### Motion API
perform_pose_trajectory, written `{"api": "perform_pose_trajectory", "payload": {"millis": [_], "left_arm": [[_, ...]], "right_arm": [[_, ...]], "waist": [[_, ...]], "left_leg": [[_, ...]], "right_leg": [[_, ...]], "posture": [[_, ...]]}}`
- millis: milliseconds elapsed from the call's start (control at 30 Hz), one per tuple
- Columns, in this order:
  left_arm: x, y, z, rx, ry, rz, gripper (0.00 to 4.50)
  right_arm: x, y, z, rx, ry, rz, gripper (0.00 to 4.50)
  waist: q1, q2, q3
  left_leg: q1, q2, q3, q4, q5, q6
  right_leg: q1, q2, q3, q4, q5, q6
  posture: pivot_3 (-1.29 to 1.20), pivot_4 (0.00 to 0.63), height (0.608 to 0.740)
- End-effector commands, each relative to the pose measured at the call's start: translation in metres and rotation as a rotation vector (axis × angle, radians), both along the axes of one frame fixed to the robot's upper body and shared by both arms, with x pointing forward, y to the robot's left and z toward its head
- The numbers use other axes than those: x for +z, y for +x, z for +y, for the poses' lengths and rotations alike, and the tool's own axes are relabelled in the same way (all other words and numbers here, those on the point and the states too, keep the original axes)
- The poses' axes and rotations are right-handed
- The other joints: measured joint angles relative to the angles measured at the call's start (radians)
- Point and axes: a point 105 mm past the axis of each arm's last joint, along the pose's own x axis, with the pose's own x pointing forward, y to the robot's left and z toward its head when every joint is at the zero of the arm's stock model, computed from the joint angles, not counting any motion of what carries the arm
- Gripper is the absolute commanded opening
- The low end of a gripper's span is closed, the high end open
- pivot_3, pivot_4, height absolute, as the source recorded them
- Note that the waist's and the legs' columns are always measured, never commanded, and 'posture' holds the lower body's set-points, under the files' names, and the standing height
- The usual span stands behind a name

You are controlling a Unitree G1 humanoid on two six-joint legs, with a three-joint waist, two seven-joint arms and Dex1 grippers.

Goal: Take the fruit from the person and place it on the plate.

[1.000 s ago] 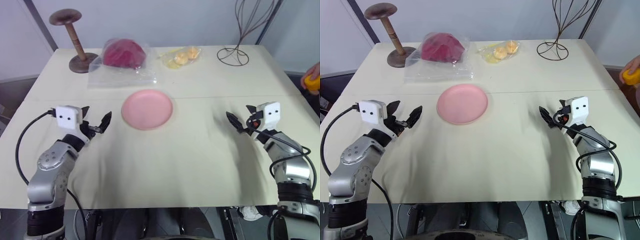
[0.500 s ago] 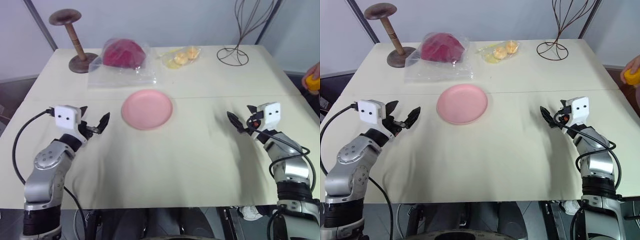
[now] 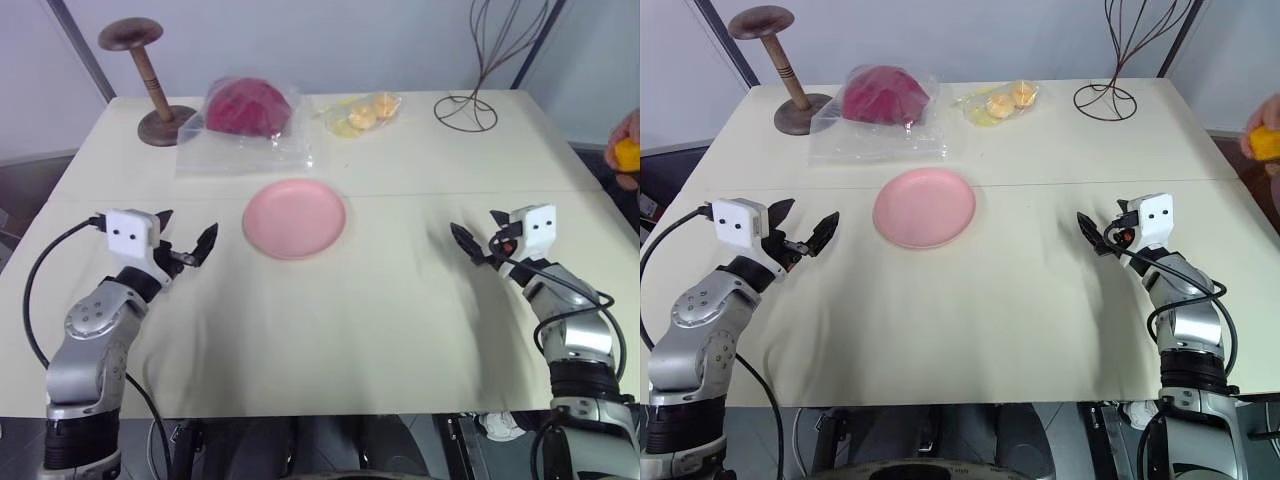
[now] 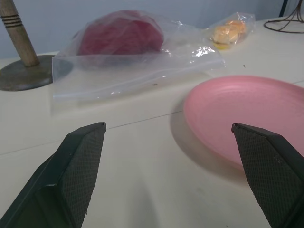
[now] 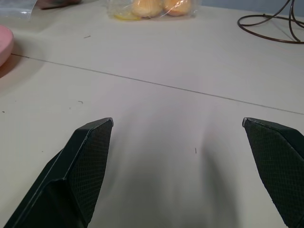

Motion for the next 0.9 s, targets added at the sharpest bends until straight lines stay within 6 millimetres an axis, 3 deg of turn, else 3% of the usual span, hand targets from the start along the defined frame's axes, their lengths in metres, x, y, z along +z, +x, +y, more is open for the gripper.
{"api": "perform_pose_trajectory", "payload": {"millis": [33,467,533,667,767,900], "left_arm": [[0.015,0.000,0.002,0.003,0.026,-0.060,4.43],[0.023,0.003,-0.002,-0.034,0.024,-0.067,4.43],[0.037,0.002,-0.010,-0.106,0.012,-0.090,4.43],[0.081,-0.021,-0.042,-0.450,0.007,-0.113,4.43],[0.092,-0.040,-0.057,-0.655,0.043,-0.035,4.43],[0.103,-0.049,-0.062,-0.777,0.090,0.031,4.43]], "right_arm": [[0.013,0.003,0.003,0.006,-0.005,-0.056,4.50],[0.011,0.002,0.004,0.001,-0.002,-0.055,4.50],[0.012,0.001,0.003,-0.001,-0.001,-0.055,4.50],[0.012,0.000,0.002,-0.002,-0.005,-0.053,4.50],[0.013,0.000,0.000,-0.006,-0.008,-0.054,4.50],[0.018,-0.003,-0.003,-0.015,-0.018,-0.066,4.50]], "waist": [[0.000,0.000,0.000],[0.000,0.000,0.000],[0.000,0.000,0.000],[-0.001,0.000,0.000],[-0.004,0.001,0.001],[-0.005,0.004,0.001]], "left_leg": [[0.000,0.000,0.000,0.000,0.000,0.000],[0.000,0.000,0.000,0.000,0.000,0.000],[0.000,0.000,0.000,0.000,0.000,0.000],[0.000,0.000,0.000,0.000,0.000,0.000],[0.000,0.000,0.000,0.000,0.000,0.000],[0.000,0.000,0.000,-0.001,0.000,0.000]], "right_leg": [[0.000,0.000,0.000,0.000,0.000,0.000],[0.000,0.000,0.000,0.000,0.000,0.000],[0.000,0.000,0.000,0.000,0.000,0.000],[0.000,0.000,0.000,0.000,0.000,0.000],[0.000,0.000,0.000,0.000,0.000,0.000],[0.000,0.001,0.000,0.000,0.000,0.000]], "posture": [[0.00,0.150,0.740],[0.00,0.150,0.740],[0.00,0.150,0.740],[0.00,0.150,0.740],[0.00,0.150,0.740],[0.00,0.150,0.740]]}}
